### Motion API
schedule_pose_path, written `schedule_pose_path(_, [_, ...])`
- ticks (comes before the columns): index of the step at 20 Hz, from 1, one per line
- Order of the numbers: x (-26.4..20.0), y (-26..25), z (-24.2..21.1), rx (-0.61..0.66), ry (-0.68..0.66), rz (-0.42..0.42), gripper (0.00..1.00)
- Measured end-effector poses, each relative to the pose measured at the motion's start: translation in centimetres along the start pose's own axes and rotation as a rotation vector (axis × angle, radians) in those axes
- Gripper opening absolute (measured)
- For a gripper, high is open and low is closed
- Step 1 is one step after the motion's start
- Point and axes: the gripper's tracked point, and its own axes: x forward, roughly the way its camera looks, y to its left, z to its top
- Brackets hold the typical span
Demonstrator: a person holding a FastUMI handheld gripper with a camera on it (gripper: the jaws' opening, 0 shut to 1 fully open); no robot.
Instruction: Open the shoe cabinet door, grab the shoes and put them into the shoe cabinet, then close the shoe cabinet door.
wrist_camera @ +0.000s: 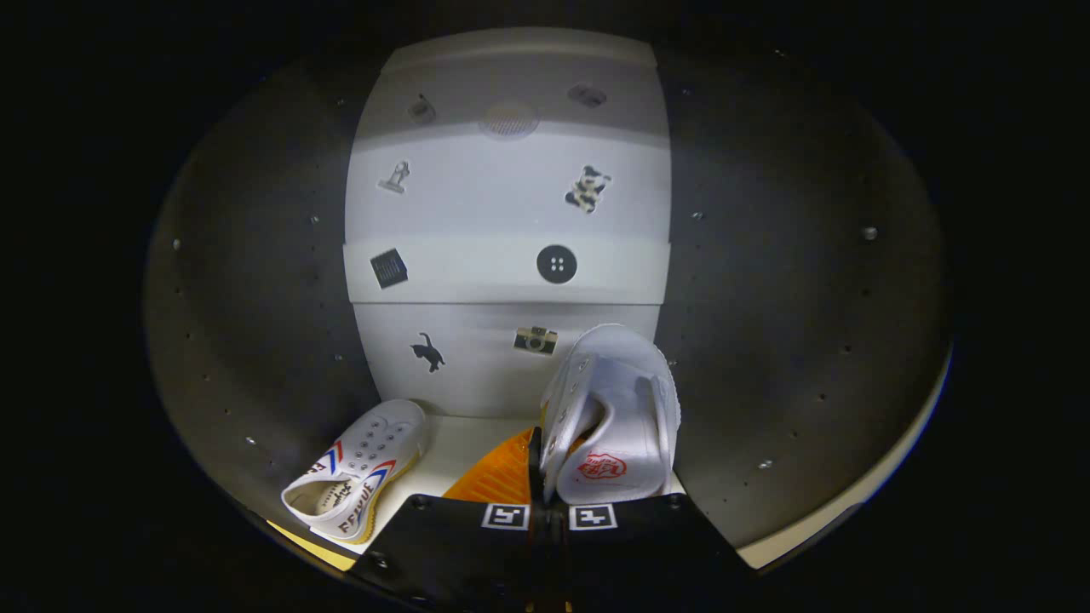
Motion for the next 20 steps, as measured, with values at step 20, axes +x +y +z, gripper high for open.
schedule_pose_path(20, [5.5,3.7,-4.9,0.167,0.193,0.09,0.24])
